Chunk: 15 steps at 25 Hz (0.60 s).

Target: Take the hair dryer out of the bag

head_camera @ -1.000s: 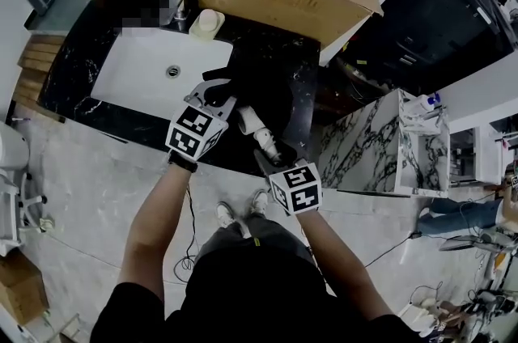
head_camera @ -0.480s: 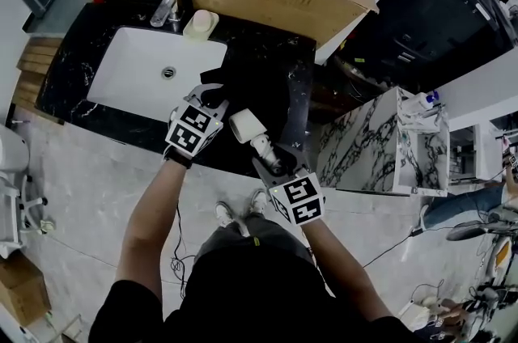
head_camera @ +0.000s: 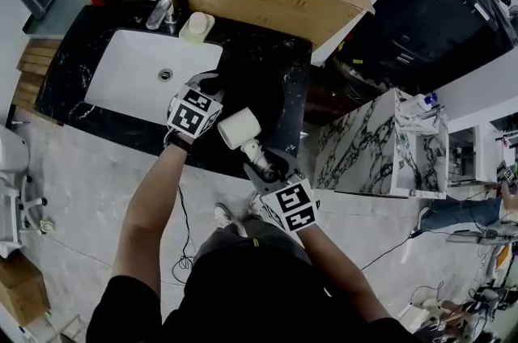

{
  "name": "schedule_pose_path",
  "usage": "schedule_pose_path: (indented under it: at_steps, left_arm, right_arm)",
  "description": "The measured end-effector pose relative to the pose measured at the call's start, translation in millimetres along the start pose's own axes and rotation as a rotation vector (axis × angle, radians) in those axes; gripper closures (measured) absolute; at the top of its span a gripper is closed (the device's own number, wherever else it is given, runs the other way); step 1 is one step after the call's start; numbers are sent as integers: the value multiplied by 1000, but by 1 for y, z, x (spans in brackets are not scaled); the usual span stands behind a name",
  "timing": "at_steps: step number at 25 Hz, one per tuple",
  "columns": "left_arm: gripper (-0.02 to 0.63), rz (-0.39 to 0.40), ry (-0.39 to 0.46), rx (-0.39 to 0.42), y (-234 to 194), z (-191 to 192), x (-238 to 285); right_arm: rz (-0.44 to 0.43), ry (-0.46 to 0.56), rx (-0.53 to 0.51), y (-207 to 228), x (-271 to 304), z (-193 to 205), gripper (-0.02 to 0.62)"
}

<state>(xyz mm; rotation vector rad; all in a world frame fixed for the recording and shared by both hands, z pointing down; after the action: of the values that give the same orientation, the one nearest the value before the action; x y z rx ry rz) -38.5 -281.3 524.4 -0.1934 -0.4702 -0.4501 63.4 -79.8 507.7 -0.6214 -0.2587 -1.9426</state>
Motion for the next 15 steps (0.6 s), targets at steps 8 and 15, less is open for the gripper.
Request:
schedule_pose_path:
  at_steps: [8, 15]
  left_arm:
    - [571, 10, -26, -3, -8, 2, 14]
    - [572, 83, 5, 5, -2, -28, 27]
  right_arm:
    - [-47, 24, -11, -6, -7, -5, 383]
    - [-96, 47, -27, -18, -12, -9, 383]
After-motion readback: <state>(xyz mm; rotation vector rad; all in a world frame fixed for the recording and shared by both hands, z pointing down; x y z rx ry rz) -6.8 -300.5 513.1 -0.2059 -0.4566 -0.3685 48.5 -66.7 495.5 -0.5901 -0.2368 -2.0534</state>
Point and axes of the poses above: the fingertips, and each gripper's own axes: x forward along the fingers, y to its right, z out of its underside, the point moved 4 cm from there along -x, backward along the fingers, and after that the axes turned 15 degrees about z, right-handed, at the moved point
